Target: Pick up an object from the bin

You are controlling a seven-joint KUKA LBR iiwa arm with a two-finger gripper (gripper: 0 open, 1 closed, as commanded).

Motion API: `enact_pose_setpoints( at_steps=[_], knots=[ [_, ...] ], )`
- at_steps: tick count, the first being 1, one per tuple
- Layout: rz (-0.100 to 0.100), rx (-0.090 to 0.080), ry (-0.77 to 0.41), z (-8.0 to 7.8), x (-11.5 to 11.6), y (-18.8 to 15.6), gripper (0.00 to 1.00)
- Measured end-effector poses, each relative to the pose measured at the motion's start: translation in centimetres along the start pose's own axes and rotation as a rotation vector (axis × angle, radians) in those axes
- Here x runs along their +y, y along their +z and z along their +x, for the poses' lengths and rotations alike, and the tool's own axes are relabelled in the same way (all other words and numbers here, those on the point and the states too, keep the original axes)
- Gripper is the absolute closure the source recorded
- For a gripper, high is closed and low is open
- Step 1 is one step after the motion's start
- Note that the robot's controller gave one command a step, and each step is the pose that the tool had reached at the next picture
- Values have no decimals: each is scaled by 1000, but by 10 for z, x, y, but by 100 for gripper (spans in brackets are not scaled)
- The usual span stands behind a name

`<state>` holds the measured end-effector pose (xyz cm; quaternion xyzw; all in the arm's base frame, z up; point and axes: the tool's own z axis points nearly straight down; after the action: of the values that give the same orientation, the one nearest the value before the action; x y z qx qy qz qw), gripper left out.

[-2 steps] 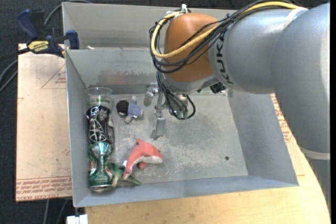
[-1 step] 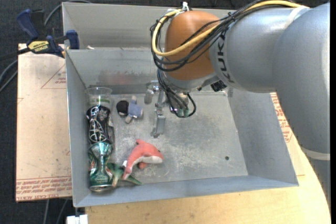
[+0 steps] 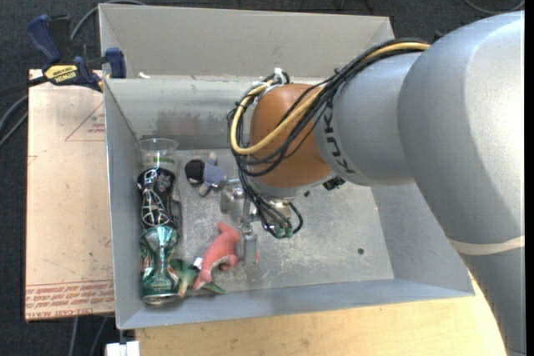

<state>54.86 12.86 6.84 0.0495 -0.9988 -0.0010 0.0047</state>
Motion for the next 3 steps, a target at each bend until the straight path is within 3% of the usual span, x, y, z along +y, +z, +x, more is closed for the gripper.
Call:
enact_pose_setpoints(
  at_steps=[1,2,3],
  knots=[
    [-1,-15,48,16,-7,-7,0],
    [2,-8,-69,30,26,-4,0],
    [4,-21,-115,48,48,-3,0]
  ],
)
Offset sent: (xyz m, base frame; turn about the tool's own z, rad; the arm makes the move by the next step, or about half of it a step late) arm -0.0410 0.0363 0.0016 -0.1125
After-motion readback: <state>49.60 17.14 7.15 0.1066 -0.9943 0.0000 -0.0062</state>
